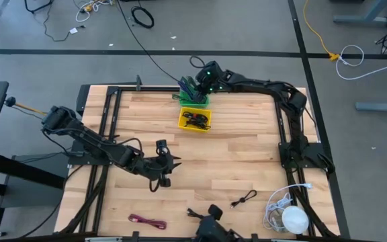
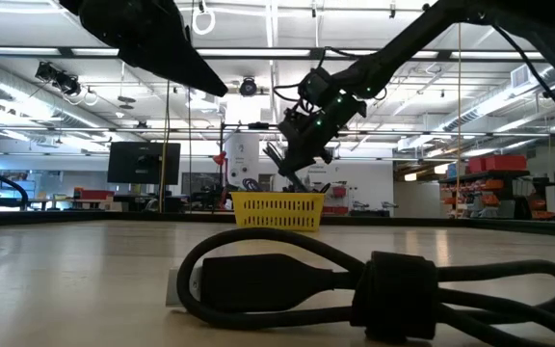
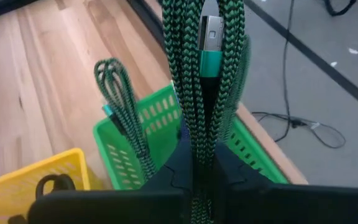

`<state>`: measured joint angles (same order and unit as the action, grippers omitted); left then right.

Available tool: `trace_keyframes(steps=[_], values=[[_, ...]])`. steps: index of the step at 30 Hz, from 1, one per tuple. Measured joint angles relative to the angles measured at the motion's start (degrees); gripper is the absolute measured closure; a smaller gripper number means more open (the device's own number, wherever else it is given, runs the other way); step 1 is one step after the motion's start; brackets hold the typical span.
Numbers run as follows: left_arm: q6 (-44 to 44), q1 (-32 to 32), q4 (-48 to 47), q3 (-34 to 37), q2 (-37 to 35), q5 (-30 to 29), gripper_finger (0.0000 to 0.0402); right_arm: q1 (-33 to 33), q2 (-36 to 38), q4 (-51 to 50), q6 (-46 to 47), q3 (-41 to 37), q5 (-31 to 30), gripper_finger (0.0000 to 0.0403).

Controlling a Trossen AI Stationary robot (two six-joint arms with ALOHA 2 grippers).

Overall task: Pick & Place USB Port
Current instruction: Put the green charger cable into the green basket, then put the pink charger cable into the green basket

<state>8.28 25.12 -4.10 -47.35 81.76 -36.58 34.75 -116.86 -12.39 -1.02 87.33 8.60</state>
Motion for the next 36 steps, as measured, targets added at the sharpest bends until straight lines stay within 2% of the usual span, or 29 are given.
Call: trace_keyframes(steps=[8, 17, 23, 28, 32, 36], values=[[0.0, 0.0, -0.2, 0.0, 0.0, 0.0, 0.0317, -0.1, -1.9, 0.0, 1.3, 0.0, 0.8, 0.0383], [0.0, 0.0, -0.4, 0.0, 0.0, 0.0, 0.0317, -0.1, -1.7, 0.0, 2.2, 0.0, -0.3, 0.0281], [0.0, 0.0, -0.6, 0.0, 0.0, 0.0, 0.0317, -0.1, -1.3, -0.1, 3.2, 0.0, -1.5, 0.0237], [0.0, 0.1, -3.2, 0.0, 0.0, 1.3, 0.0317, -2.4, 3.4, -0.1, 3.8, 0.0, 5.1, 0.0224], [1.1, 1.0, -5.7, 0.0, 0.0, 7.3, 0.0317, -7.4, 8.7, -2.6, 2.3, 0.0, 9.0, 0.0226], [4.5, 3.2, -9.3, 0.0, 0.0, 16.5, 0.0317, -13.3, 13.4, -5.2, -0.1, 0.0, 7.6, 0.0232]])
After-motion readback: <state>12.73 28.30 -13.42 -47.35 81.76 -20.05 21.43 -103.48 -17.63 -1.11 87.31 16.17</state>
